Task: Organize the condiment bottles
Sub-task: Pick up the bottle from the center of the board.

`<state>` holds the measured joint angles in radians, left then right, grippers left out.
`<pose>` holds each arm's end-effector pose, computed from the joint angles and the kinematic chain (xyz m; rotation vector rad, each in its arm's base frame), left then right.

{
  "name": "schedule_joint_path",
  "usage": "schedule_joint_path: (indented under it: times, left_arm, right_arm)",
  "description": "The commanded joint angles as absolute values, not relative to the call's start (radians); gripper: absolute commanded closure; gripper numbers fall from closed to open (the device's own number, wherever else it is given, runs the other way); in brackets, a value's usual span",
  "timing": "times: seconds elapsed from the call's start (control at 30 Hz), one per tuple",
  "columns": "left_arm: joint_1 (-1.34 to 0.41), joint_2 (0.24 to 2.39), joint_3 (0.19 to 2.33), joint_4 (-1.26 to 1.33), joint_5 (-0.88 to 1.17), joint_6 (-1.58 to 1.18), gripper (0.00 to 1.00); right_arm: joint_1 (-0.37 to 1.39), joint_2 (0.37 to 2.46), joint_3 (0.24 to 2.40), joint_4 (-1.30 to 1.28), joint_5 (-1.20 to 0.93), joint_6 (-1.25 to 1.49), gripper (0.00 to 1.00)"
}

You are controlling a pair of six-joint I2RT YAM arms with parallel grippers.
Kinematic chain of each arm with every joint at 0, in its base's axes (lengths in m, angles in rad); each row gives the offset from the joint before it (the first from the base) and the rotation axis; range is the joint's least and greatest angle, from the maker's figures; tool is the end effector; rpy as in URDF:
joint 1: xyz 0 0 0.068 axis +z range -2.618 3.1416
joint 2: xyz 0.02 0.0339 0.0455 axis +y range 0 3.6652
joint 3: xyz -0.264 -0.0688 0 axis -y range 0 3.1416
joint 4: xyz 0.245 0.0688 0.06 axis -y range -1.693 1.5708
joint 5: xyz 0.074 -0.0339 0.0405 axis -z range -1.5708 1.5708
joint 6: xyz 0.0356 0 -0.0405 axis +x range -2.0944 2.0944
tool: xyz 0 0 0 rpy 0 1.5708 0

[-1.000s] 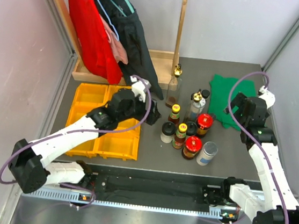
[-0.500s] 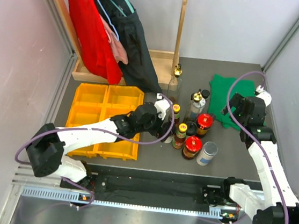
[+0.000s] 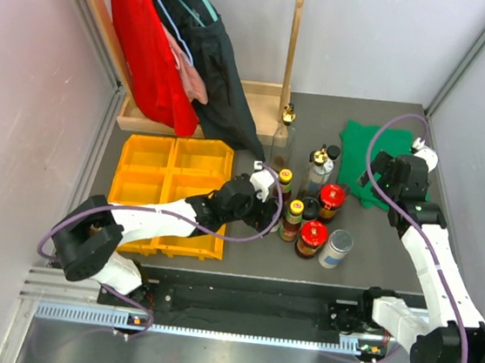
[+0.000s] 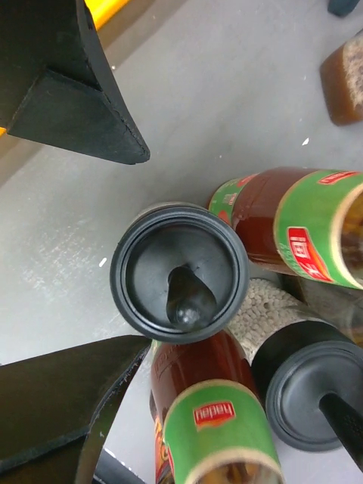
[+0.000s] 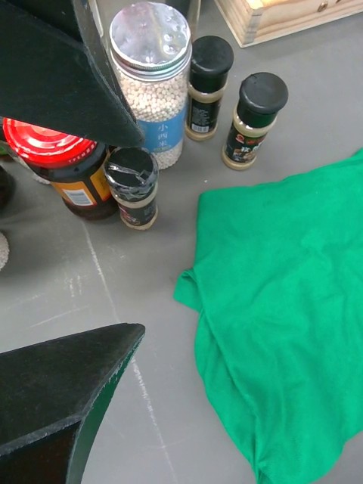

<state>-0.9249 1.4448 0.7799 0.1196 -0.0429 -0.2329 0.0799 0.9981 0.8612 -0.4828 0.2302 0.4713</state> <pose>0.1880 -0.2469 0.2146 0.7155 2.0625 -0.6331 0.2162 0.0092 0.2983 0.5483 2.1021 0.0626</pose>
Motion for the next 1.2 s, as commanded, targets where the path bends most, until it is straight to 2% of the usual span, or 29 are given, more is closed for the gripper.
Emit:
schedule_joint_path:
  times: [0.0,0.27,0.43,0.53,0.57,0.63,0.67,0.8,1.17]
  left_arm:
    - [-0.93,1.476,0.752,0.285,-0.021,-0.242,0.01]
    - [-0.931,1.531,0.756,0.367,-0.064,-0.264,0.05]
    - [-0.931,1.542,0.753,0.393,-0.101,-0.271,0.17]
    - [-0.931,1.539,0.755,0.393,-0.11,-0.27,0.33]
    - [-0.931,1.537,0.755,0.39,-0.11,-0.268,0.42]
    - [-0.931,1.531,0.753,0.373,-0.121,-0.27,0.53]
    - [-0.931,1.522,0.752,0.367,-0.124,-0.27,0.68]
    - [-0.933,1.499,0.746,0.318,-0.153,-0.264,1.0]
    - [-0.94,1.255,0.738,0.144,-0.294,-0.284,1.0]
  right_arm:
    - [0.071,1.0,0.922,-0.482,0.23,0.466,0.01]
    - [0.071,1.006,0.931,-0.488,0.222,0.479,0.01]
    - [0.072,1.006,0.934,-0.491,0.221,0.482,0.01]
    - [0.069,1.006,0.933,-0.491,0.221,0.483,0.01]
    - [0.071,1.005,0.933,-0.491,0.219,0.485,0.01]
    - [0.071,1.005,0.931,-0.492,0.218,0.486,0.01]
    - [0.071,1.003,0.931,-0.492,0.219,0.488,0.01]
    - [0.069,1.0,0.928,-0.492,0.218,0.489,0.01]
    - [0.071,0.976,0.937,-0.506,0.196,0.494,0.01]
